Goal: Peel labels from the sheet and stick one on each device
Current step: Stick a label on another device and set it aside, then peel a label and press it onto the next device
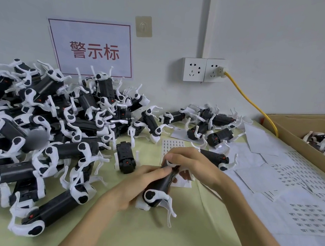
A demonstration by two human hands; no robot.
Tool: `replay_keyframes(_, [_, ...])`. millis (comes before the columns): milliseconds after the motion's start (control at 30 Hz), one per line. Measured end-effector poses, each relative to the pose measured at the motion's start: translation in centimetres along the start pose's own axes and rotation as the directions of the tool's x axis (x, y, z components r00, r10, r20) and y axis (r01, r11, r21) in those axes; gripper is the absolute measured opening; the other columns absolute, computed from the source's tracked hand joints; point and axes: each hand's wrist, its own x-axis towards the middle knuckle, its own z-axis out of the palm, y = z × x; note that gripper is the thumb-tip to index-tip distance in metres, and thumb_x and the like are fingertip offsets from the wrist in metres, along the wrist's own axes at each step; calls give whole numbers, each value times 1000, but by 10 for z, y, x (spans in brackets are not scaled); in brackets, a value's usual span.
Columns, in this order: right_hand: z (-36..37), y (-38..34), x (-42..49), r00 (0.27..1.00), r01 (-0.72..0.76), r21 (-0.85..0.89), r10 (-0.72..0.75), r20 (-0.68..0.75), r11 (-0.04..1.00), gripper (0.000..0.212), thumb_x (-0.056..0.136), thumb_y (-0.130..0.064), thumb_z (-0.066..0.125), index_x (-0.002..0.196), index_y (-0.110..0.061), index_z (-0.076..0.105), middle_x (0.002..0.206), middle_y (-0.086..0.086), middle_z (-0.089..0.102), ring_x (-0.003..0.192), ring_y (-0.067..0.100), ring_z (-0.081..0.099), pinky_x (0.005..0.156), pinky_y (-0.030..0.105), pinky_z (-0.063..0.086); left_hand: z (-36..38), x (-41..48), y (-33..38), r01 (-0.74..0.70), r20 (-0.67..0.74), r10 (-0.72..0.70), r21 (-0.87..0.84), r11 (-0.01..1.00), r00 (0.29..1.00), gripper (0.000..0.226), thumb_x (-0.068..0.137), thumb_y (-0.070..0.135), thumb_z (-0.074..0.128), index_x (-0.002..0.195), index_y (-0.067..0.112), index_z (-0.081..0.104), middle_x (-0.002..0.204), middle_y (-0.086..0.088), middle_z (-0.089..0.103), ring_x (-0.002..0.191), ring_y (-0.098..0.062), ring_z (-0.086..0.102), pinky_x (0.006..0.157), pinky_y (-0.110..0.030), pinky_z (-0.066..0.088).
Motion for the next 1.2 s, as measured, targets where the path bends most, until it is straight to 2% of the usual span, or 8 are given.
replay_keyframes(100, [-11, 0, -2, 999, -42, 247, 44, -1, 968, 51, 83, -54, 63, 87, -3, 61, 77, 9, 64, 60, 19, 54, 54, 27, 43, -4, 2, 2, -45, 48, 56, -212, 976, 997, 68, 95, 61, 53, 112, -2, 70, 92, -22, 68, 79, -34, 69, 76, -44, 59])
replay_keyframes(200, [-27, -2, 0, 968, 61, 590, 96, -231, 805, 44, 75, -48, 72, 86, -9, 54, 75, 8, 65, 46, 18, 51, 54, 29, 40, -11, 7, 5, -319, -292, 239, -270, 908, 926, 49, 102, 43, 42, 105, -1, 63, 88, -23, 66, 71, -32, 64, 64, -38, 57])
replay_keyframes(367, [-67, 17, -13, 797, 593, 802, 203, -569, -76, 60, 98, -52, 55, 134, -5, 53, 127, 23, 67, 111, 40, 70, 95, 46, 53, -27, 9, -1, -411, -698, 427, 204, 888, 576, 13, 101, 13, 58, 94, 15, 69, 83, -2, 67, 76, -21, 63, 64, -26, 53])
replay_keyframes(567, [-48, 20, 4, 800, 345, 817, 310, -514, 462, 46, 104, -44, 42, 126, -11, 66, 110, 11, 72, 79, 24, 69, 74, 33, 49, -31, 17, -14, -19, -587, 624, 721, 693, 515, 35, 87, 5, 69, 119, 17, 65, 110, 4, 61, 105, -15, 53, 89, -27, 35])
replay_keyframes(800, [-12, 12, 11, 815, 179, 303, 31, -578, 936, 16, 97, -7, 57, 93, -9, 72, 75, 5, 67, 56, 16, 58, 55, 25, 47, -32, 11, -13, -22, -610, 603, 693, 720, 513, 37, 96, -4, 49, 85, 24, 70, 81, 14, 74, 75, -2, 66, 65, -20, 45])
replay_keyframes(900, [8, 13, 13, 895, 16, 233, 90, -438, 972, 16, 99, -8, 56, 94, -9, 71, 79, 7, 69, 63, 17, 63, 58, 28, 49, -32, 12, -5, -317, -689, 377, 220, 922, 618, 32, 101, -4, 48, 88, 15, 69, 86, 4, 78, 91, -11, 74, 76, -26, 50])
replay_keyframes(1000, [24, 15, 15, 943, -119, 127, 152, -297, 985, 16, 101, -17, 58, 92, -13, 70, 85, 3, 70, 71, 13, 65, 63, 27, 50, -30, 8, 6, -481, -558, 189, -440, 758, 808, 29, 105, -5, 39, 94, 10, 62, 85, -5, 78, 89, -20, 77, 72, -29, 60])
replay_keyframes(1200, [42, 11, 13, 957, -187, 288, 240, -161, 939, 28, 98, -42, 63, 112, -18, 55, 116, -2, 68, 93, 15, 75, 79, 32, 56, -32, 5, 10, -507, -462, 235, -651, 565, 855, 21, 83, -4, 53, 93, 12, 64, 75, -4, 67, 60, -10, 65, 69, -24, 60])
